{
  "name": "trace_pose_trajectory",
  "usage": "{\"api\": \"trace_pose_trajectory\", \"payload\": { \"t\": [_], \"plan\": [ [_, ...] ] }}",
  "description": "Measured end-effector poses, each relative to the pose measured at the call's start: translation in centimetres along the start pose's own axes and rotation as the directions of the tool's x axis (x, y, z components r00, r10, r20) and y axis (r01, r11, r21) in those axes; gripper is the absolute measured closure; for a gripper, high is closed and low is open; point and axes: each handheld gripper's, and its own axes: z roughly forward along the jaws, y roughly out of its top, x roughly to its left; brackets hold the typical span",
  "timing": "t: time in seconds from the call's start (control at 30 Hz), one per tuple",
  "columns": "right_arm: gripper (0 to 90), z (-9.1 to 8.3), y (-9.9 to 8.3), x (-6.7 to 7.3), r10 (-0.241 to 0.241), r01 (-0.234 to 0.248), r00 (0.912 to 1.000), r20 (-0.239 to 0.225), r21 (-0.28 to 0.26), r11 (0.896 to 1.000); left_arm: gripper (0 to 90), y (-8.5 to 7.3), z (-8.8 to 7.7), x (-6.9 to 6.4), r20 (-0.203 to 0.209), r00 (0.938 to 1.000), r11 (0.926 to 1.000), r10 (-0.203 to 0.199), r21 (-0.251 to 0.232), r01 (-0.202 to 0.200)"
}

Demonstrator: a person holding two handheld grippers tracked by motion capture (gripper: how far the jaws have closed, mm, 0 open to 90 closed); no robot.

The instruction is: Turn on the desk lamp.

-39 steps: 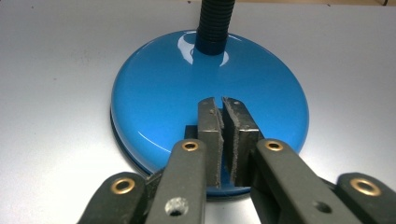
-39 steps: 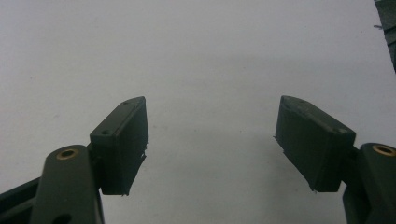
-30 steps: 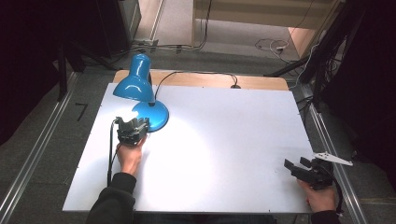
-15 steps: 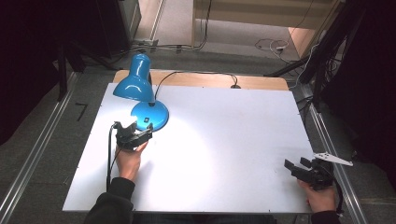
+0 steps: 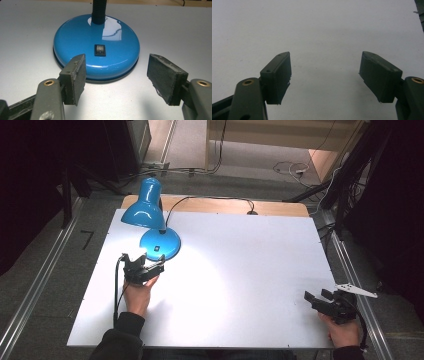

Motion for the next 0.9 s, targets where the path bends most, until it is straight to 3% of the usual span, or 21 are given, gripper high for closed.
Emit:
{"api": "trace_pose_trajectory", "payload": {
  "t": [0.47,0.9],
  "plan": [
    [24.0,0.0,0.0,0.0,-0.003,0.003,1.0000,0.000,-0.002,1.000,32.2,-0.2,-0.9,0.5,-0.007,0.9996,0.9996,-0.028,0.000,0.028],
    [24.1,-0.1,-0.1,-0.1,0.002,-0.002,1.0000,0.001,-0.005,1.000,32.1,-0.7,-2.3,0.7,-0.008,1.0000,1.0000,-0.006,-0.001,0.006]
  ]
}}
